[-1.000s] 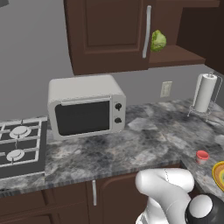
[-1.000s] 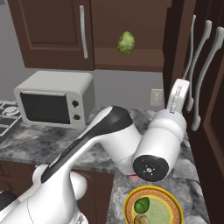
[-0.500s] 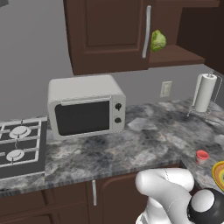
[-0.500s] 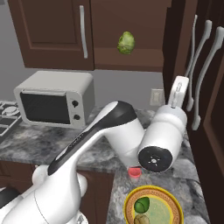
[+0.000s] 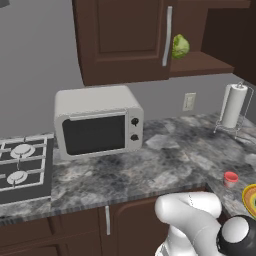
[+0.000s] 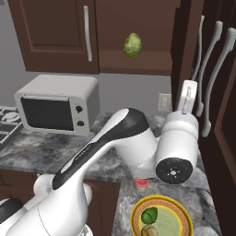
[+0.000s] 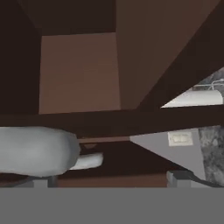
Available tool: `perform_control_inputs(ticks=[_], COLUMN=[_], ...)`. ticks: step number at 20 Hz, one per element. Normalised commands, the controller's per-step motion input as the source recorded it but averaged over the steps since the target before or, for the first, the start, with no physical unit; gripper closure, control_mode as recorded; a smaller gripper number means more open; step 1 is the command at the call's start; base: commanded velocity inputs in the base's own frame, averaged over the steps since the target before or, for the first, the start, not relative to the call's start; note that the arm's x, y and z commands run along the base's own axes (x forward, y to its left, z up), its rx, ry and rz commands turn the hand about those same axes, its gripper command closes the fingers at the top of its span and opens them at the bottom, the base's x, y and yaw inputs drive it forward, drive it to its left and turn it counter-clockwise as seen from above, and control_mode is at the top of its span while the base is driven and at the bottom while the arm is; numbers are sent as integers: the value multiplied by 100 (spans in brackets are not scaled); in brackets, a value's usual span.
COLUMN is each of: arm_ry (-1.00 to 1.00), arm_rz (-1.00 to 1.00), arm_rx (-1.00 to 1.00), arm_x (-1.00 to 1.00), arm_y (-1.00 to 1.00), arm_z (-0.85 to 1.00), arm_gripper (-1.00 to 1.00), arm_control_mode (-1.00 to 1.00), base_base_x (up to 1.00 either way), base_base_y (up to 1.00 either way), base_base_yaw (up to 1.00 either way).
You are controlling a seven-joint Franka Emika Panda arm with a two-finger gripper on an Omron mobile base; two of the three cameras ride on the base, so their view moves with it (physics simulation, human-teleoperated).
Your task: Pick the avocado and bread from the counter and place them on the plate. Then pick the jam from the cabinet and place it next to the plate. Lastly close the cabinet door.
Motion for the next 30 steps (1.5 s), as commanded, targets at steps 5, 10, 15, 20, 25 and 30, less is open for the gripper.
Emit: perform_control_inputs(ticks=[5,10,15,20,25,30], arm_ry=[0,0,0,0,0,0], arm_rz=[19,17,11,3,0,0], arm_rx=[0,0,-2,-3,-6,-9], arm_x=[44,42,51,61,68,69], arm_y=[36,55,74,82,90,98], arm_z=[-18,-19,-15,-4,0,0], arm_gripper=[-100,-100,-100,-100,-100,-100], arm_control_mode=[-100,-100,-100,-100,-100,-100], base_base_x=[0,0,0,0,0,0], base_base_y=[0,0,0,0,0,0], base_base_yaw=[0,0,0,0,0,0])
